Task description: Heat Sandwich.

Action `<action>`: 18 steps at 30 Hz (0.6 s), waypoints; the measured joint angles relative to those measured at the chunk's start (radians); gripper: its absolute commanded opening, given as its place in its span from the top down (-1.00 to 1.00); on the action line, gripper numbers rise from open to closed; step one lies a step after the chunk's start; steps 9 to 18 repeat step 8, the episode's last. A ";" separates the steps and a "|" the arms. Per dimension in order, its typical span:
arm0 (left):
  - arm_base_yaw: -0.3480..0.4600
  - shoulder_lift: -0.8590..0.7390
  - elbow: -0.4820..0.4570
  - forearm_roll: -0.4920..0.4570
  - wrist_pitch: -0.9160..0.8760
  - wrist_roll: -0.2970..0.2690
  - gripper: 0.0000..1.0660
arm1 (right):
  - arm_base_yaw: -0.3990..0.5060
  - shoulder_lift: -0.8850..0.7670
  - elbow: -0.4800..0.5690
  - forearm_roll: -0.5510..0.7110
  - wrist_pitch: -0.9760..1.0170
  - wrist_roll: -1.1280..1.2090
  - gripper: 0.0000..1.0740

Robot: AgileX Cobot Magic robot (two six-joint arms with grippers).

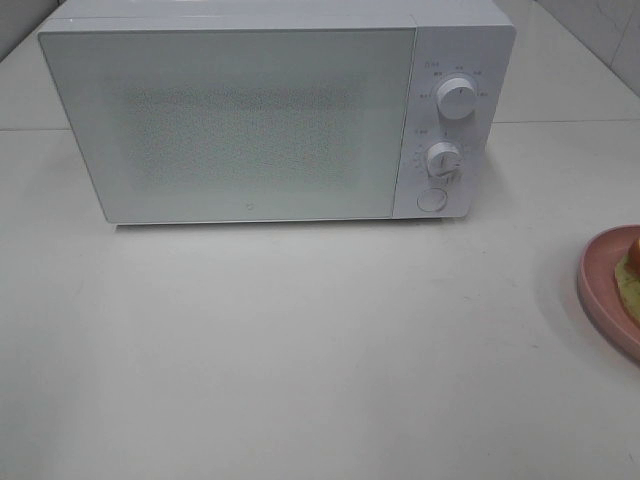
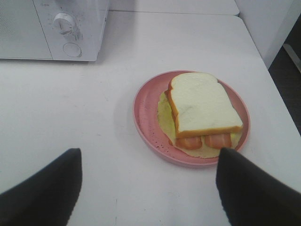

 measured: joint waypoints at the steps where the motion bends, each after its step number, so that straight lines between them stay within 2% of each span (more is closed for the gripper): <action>1: 0.000 0.000 0.000 0.000 0.000 0.000 -0.90 | 0.000 0.000 0.000 0.000 0.000 0.000 -0.42; 18: 0.000 0.000 0.000 0.000 0.000 0.000 -0.90 | 0.000 0.000 0.000 0.000 0.000 0.000 -0.42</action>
